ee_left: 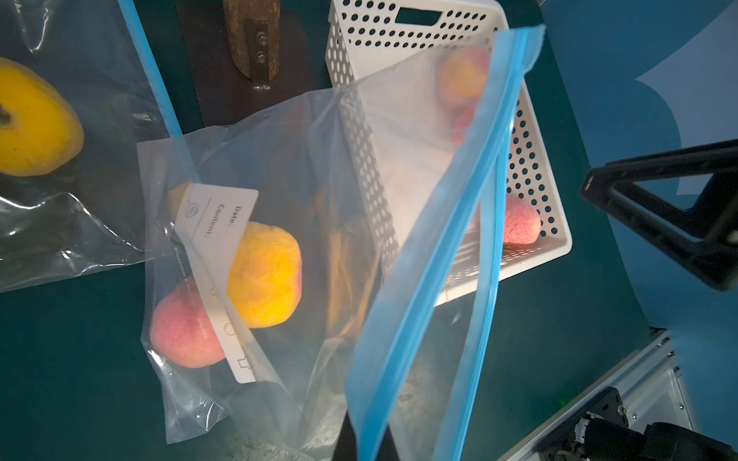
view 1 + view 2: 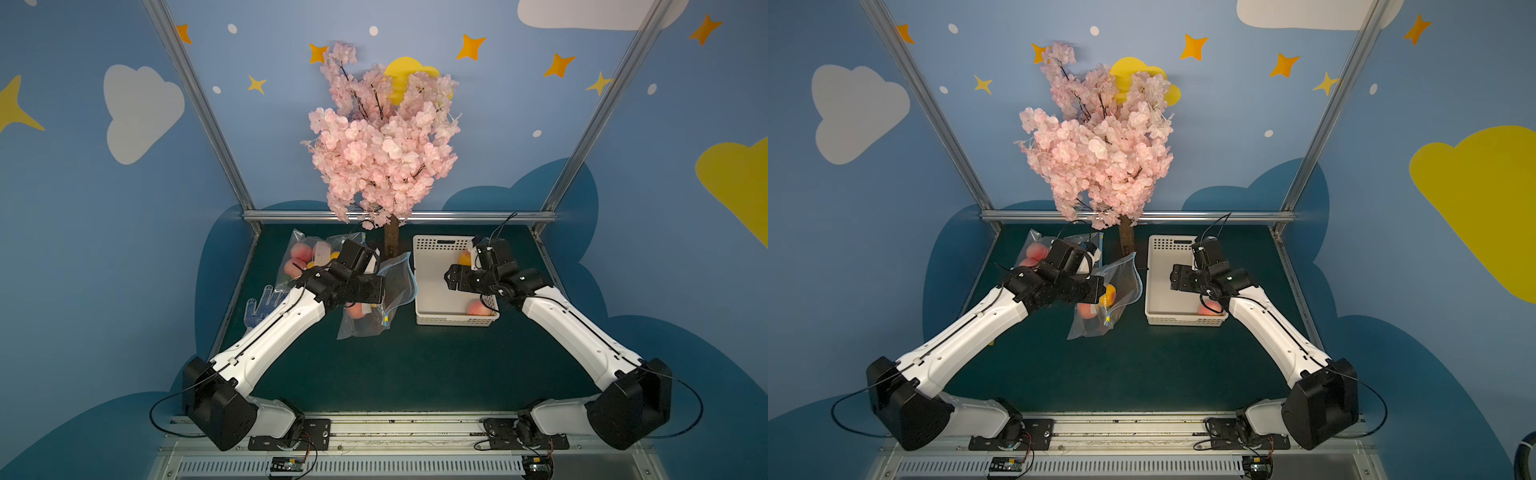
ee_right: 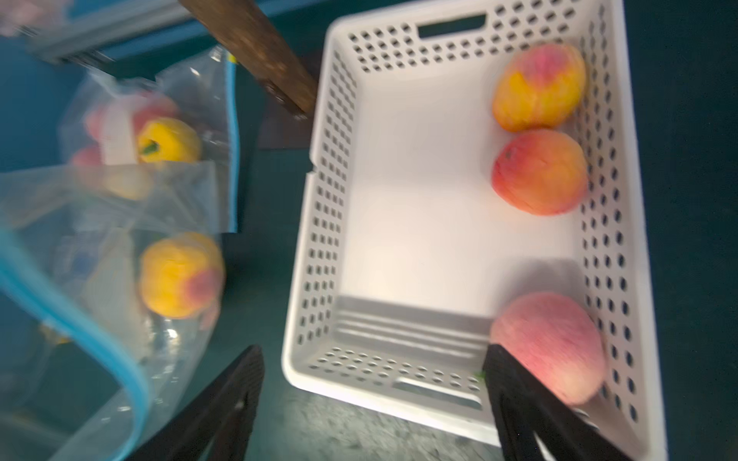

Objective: Place the peach in a zip-top bag and seal the zipper
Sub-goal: Pick up the peach from the basket.

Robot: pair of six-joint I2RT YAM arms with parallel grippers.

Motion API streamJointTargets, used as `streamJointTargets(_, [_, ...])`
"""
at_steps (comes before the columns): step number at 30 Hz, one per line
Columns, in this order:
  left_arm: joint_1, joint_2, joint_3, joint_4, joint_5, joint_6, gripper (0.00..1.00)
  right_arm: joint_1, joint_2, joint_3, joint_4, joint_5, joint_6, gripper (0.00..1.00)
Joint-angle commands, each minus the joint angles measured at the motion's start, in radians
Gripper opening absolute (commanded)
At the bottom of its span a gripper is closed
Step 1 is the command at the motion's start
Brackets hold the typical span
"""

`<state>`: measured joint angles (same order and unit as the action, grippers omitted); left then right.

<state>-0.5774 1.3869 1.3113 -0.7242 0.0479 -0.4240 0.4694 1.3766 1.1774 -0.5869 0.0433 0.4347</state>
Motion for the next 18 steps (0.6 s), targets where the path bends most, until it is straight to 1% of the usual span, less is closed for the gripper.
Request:
streamJointTargets(1, [0.005,-0.03,-0.018,0.004,-0.005,-0.004,0.03,-0.027,0.013,-0.013,-0.065,0.077,-0.048,0.88])
streamJointTargets(6, [0.006,-0.034,-0.023,0.008,-0.003,-0.001,0.03,-0.045,0.079,-0.003,-0.122,0.172,-0.048,0.88])
streamJointTargets(10, [0.008,-0.038,-0.025,0.008,0.003,0.001,0.03,-0.049,0.166,0.049,-0.192,0.222,-0.076,0.88])
streamJointTargets(15, [0.011,-0.045,-0.041,0.019,0.009,0.0,0.03,-0.053,0.268,0.113,-0.276,0.23,-0.072,0.88])
streamJointTargets(18, [0.013,-0.046,-0.04,0.017,0.012,-0.001,0.03,-0.054,0.326,0.15,-0.315,0.204,-0.076,0.88])
